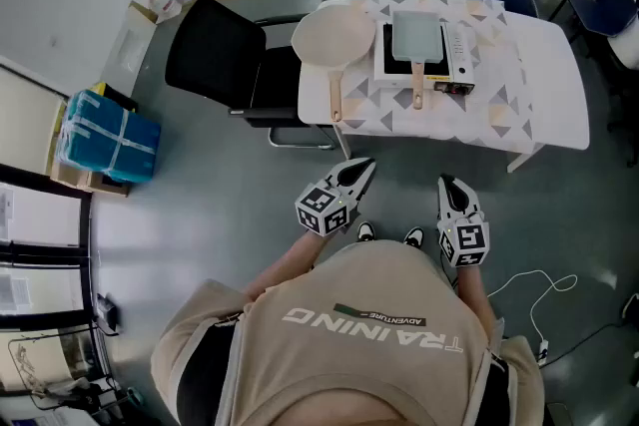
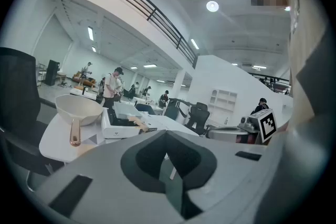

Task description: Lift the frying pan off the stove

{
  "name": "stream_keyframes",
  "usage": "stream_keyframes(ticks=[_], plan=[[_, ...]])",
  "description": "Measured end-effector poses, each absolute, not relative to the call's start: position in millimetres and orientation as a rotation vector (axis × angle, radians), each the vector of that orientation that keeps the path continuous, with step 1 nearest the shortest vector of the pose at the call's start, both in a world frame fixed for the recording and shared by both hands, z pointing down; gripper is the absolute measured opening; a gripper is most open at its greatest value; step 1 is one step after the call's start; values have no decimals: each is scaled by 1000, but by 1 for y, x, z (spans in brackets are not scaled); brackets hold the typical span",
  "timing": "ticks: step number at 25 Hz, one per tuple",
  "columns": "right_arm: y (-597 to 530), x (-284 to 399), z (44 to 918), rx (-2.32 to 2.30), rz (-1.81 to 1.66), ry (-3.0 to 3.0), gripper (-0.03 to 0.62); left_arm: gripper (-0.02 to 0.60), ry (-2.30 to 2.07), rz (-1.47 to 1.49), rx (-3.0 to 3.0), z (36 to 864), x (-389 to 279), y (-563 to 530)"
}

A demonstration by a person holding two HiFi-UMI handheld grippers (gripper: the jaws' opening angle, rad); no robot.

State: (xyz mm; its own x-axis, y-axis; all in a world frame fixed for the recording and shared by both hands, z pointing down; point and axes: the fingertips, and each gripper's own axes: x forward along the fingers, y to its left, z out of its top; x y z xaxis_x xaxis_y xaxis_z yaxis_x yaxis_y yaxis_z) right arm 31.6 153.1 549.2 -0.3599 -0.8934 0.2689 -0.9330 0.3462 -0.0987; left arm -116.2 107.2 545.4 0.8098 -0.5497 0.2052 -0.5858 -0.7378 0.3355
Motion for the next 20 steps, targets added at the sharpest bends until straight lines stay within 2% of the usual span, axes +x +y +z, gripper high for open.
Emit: stream_keyframes(ticks=[20], plan=[[151,43,557,1612,356,-2474,-2,0,-943,126,2601,552,-107,118]])
